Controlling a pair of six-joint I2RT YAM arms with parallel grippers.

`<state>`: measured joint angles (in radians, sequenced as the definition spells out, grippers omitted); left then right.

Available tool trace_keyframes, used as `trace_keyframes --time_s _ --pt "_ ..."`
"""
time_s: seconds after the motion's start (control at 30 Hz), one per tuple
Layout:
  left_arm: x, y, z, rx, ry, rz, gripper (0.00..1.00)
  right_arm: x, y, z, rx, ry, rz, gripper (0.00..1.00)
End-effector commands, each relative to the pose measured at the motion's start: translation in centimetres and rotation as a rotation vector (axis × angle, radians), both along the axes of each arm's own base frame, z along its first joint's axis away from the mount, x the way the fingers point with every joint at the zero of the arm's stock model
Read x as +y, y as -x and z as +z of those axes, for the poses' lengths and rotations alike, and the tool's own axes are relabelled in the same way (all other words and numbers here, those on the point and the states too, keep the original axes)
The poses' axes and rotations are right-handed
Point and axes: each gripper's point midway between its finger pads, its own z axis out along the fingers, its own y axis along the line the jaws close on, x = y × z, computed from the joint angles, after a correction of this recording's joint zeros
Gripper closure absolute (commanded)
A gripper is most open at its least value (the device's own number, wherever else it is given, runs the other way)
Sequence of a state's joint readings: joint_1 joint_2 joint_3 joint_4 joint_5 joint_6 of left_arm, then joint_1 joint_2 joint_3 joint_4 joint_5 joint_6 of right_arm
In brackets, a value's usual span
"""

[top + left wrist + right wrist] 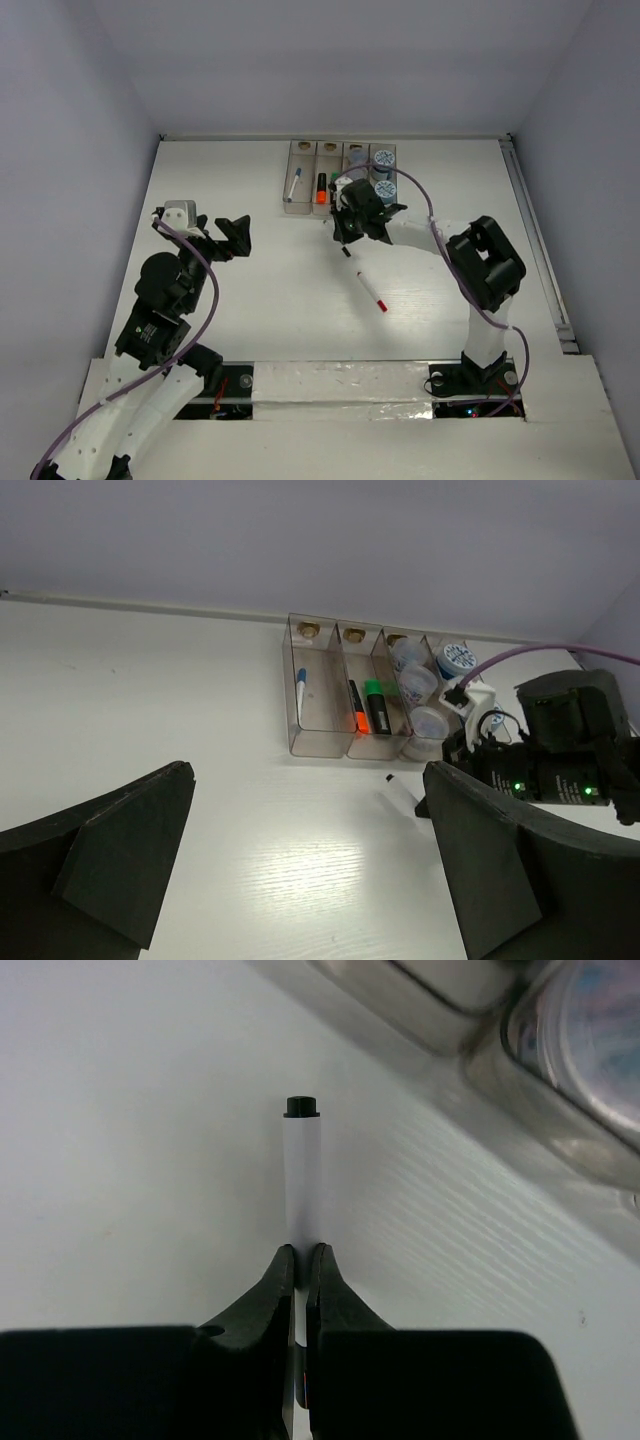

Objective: Sort the stationery into containers
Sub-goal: Pick up the pen from the center of the board, then place the pen in the storage box.

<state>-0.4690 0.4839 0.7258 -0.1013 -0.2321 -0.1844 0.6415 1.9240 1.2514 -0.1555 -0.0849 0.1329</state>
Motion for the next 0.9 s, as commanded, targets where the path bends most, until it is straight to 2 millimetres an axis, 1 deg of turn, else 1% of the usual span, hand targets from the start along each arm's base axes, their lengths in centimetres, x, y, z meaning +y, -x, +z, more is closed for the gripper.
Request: trace_keyframes --time_s 0.0,0.03,0.07,0.1,0.13,0.17,0.2,0.23,0.27,0.3,0.33,0.37,0.4,0.43,0.47,0.5,0.53,0.57,0.63,0.67,0.73,0.77,0.8,0.83,0.87 --pt "0.0 -0.1 1.0 -0.040 0.024 -0.001 0.01 4.8 -3.2 12.0 -0.219 -0.283 0.015 1.00" --pt "-0.1 -0.1 1.0 -0.036 0.026 -0.004 0.01 5.5 -4.1 13.2 -0.244 -0.321 -0.003 1.00" --pt "-0.3 -0.3 0.8 -0.025 0.020 -0.007 0.01 6.3 -5.5 15.4 -0.285 -0.353 -0.017 1.00" --pt "-0.4 -0.3 0.7 -0.019 0.020 -0.013 0.01 6.8 -6.6 14.1 -0.270 -0.340 -0.040 1.00" --pt "-0.5 -0.4 0.6 -0.013 0.019 -0.015 0.01 7.2 -7.8 14.2 -0.270 -0.352 -0.084 1.00" --pt "-0.6 -0.5 0.4 -0.007 0.016 -0.018 0.01 8.2 -9.2 16.7 -0.309 -0.399 -0.095 1.00" --pt "-0.7 -0.5 0.3 -0.002 0.015 -0.026 0.01 8.8 -9.9 17.0 -0.309 -0.417 -0.107 1.00" --pt "-0.8 -0.5 0.2 -0.001 0.014 -0.027 0.01 9.4 -11.1 15.9 -0.296 -0.433 -0.144 1.00" --pt "-0.8 -0.5 0.2 0.000 0.016 -0.030 0.01 9.9 -11.8 16.2 -0.301 -0.453 -0.162 1.00" --pt "-0.9 -0.5 0.3 -0.002 0.013 -0.032 0.01 10.3 -12.9 18.0 -0.332 -0.488 -0.187 1.00" --pt "-0.9 -0.5 0.2 -0.001 0.013 -0.032 0.01 10.7 -13.4 18.2 -0.322 -0.513 -0.208 1.00" --pt "-0.9 -0.4 0.3 -0.005 0.013 -0.035 0.01 11.0 -14.3 16.7 -0.309 -0.500 -0.231 1.00" --pt "-0.9 -0.4 0.3 -0.008 0.014 -0.035 0.01 11.0 -15.0 16.7 -0.320 -0.499 -0.258 1.00" --pt "-0.9 -0.4 0.4 -0.010 0.014 -0.036 0.01 11.1 -15.8 17.9 -0.338 -0.514 -0.289 1.00" --pt "-0.8 -0.3 0.5 -0.013 0.015 -0.036 0.01 11.3 -16.5 16.6 -0.331 -0.504 -0.309 1.00" --pt "-0.9 -0.3 0.5 -0.016 0.015 -0.039 0.01 10.6 -17.1 16.0 -0.319 -0.485 -0.340 0.99" --pt "-0.9 -0.3 0.5 -0.016 0.015 -0.039 0.01 10.6 -17.4 16.3 -0.315 -0.498 -0.361 0.98" --pt "-0.9 -0.3 0.6 -0.017 0.015 -0.039 0.01 10.6 -17.6 16.0 -0.310 -0.499 -0.375 0.98" --pt "-0.9 -0.2 0.6 -0.020 0.018 -0.041 0.01 10.5 -17.8 15.3 -0.304 -0.500 -0.401 0.90" --pt "-0.9 -0.2 0.6 -0.020 0.017 -0.042 0.01 10.6 -17.9 15.2 -0.302 -0.505 -0.402 0.84" --pt "-0.9 -0.2 0.6 -0.020 0.017 -0.042 0.01 10.4 -18.1 14.2 -0.292 -0.490 -0.421 0.77" --pt "-0.9 -0.2 0.6 -0.020 0.017 -0.042 0.01 10.0 -18.6 14.4 -0.297 -0.493 -0.430 0.72" --pt "-0.9 -0.2 0.6 -0.020 0.015 -0.042 0.01 10.0 -18.6 14.3 -0.294 -0.489 -0.430 0.57" --pt "-0.9 -0.2 0.6 -0.019 0.014 -0.042 0.01 10.0 -18.6 14.3 -0.291 -0.484 -0.426 0.49" --pt "-0.9 -0.2 0.6 -0.019 0.016 -0.041 0.01 10.1 -18.5 14.7 -0.296 -0.486 -0.417 0.42"
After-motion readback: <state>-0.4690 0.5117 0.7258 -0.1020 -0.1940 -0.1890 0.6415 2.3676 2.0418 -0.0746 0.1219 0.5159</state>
